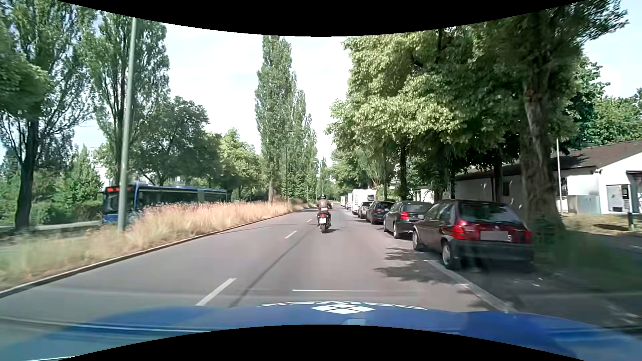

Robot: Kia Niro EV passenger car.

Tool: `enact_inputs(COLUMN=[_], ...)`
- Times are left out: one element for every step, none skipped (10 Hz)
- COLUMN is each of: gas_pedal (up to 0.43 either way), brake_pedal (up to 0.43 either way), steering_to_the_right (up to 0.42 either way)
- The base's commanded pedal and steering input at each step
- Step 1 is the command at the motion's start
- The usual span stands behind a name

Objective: Follow the waypoints while adhering to traffic rules and regulations

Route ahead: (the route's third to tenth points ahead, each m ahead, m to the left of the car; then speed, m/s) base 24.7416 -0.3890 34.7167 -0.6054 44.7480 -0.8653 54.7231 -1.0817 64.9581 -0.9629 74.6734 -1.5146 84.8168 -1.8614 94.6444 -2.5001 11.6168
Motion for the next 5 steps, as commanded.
enact_inputs(gas_pedal=[0.197, 0.189, 0.177, 0.189, 0.189], brake_pedal=[0.000, 0.000, 0.000, 0.000, 0.000], steering_to_the_right=[-0.001, -0.001, -0.001, -0.001, -0.001])
